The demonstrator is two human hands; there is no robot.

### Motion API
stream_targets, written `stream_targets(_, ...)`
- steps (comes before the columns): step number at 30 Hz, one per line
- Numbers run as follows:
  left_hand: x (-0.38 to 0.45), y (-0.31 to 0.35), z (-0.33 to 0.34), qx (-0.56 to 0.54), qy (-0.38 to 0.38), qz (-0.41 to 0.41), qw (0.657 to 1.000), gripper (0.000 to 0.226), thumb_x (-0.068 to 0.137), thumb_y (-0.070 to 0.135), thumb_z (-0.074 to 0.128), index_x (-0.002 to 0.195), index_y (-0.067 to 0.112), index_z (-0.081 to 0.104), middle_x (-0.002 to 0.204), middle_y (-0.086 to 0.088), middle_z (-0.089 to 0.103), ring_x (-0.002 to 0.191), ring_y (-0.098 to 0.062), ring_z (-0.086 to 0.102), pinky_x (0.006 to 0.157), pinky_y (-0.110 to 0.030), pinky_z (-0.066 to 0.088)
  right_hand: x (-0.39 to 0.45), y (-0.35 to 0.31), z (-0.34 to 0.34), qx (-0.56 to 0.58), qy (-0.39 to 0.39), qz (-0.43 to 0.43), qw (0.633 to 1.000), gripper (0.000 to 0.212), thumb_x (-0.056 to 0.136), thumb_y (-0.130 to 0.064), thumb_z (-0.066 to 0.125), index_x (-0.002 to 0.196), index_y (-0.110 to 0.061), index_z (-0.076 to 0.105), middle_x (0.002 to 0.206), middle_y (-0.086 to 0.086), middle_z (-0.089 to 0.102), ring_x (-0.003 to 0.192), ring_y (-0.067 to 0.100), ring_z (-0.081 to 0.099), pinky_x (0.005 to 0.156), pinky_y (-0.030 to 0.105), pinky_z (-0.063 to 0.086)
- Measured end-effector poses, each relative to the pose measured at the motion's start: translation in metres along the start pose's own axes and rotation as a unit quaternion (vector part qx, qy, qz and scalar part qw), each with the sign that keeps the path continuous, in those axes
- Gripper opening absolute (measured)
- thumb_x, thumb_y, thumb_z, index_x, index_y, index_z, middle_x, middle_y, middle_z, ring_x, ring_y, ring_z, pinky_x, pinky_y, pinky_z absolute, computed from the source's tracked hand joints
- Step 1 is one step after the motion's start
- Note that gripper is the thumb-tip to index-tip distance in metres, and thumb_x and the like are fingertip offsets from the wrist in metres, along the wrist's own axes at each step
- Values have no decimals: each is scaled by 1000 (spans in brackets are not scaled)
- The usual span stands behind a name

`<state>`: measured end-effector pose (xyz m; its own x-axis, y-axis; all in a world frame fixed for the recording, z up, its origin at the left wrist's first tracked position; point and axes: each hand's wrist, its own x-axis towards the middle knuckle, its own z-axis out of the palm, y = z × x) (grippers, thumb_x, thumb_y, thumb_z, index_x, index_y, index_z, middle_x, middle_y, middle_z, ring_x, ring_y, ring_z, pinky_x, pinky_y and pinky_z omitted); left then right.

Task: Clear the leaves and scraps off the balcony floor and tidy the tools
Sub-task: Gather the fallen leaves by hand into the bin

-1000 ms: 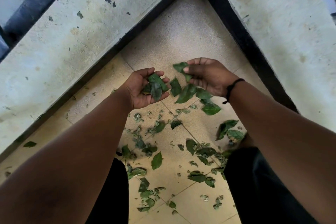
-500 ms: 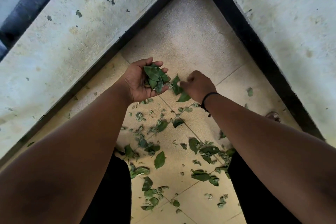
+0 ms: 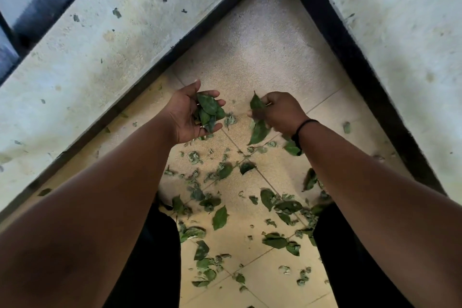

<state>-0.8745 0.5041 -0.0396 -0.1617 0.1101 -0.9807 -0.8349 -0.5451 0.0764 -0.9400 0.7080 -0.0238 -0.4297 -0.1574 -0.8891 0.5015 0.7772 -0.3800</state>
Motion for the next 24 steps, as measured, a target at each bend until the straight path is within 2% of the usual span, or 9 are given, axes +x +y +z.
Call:
stream_targets(2,0,-2,8,5,-17,5,1000,49,99,56,36,99,18,68,97,-5,74,91,-23,68,89,-42,52,-19,-11,-1,110,-81,-6,991,28,78,-27,80,97,-11,67,76,5,72,55,10,57,55,25,46)
stream_targets(4,0,-5,16,13,-35,7,999,48,98,57,38,100,19,68,99,-6,73,88,-23,69,89,-43,52,-31,-19,3,129,-108,-23,985,36,77,-37,79,103,-15,67,88,2,74,63,10,60,59,27,49)
stream_targets(7,-1,-5,24,20,-65,5,998,43,97,54,43,99,20,69,101,-4,72,90,-23,68,85,-41,53,-25,-12,4,124,44,-26,991,46,83,-54,67,98,-10,66,92,3,71,65,10,59,62,27,51)
stream_targets(10,-1,0,28,15,-78,11,997,38,96,50,47,94,19,69,99,-3,71,93,-23,65,81,-38,53,-4,20,-5,56,179,25,982,37,91,-51,55,87,-15,59,89,6,69,78,19,65,74,34,52)
stream_targets(12,0,2,29,14,-81,13,997,36,95,49,48,92,19,69,97,-3,71,94,-23,65,81,-38,53,5,41,-5,-69,137,53,987,28,89,-50,57,94,-23,55,95,-1,64,88,20,63,72,31,48)
stream_targets(14,1,3,28,15,-82,16,996,36,94,49,49,92,19,69,96,-3,71,96,-25,64,82,-38,52,9,54,5,-173,80,44,981,47,82,-51,65,115,-21,49,109,-1,55,95,21,58,78,35,49)
stream_targets(18,3,-1,26,25,-74,10,997,37,94,50,48,95,19,69,96,-3,71,91,-23,66,81,-38,53,21,56,20,-323,92,-25,942,58,83,-43,67,128,-18,41,119,9,49,104,30,55,83,39,48)
stream_targets(21,4,-6,25,29,-63,2,998,38,95,52,48,97,20,68,97,-2,71,88,-21,66,82,-39,52,33,51,15,-280,75,-3,957,38,84,-34,65,116,-17,53,114,8,53,103,29,55,84,39,48)
stream_targets(24,4,-9,23,24,-54,-4,998,38,95,52,48,98,20,69,98,-2,70,89,-20,65,87,-40,50,32,43,-5,-176,-11,21,984,18,82,-21,71,94,-18,57,94,1,59,83,18,57,66,26,44)
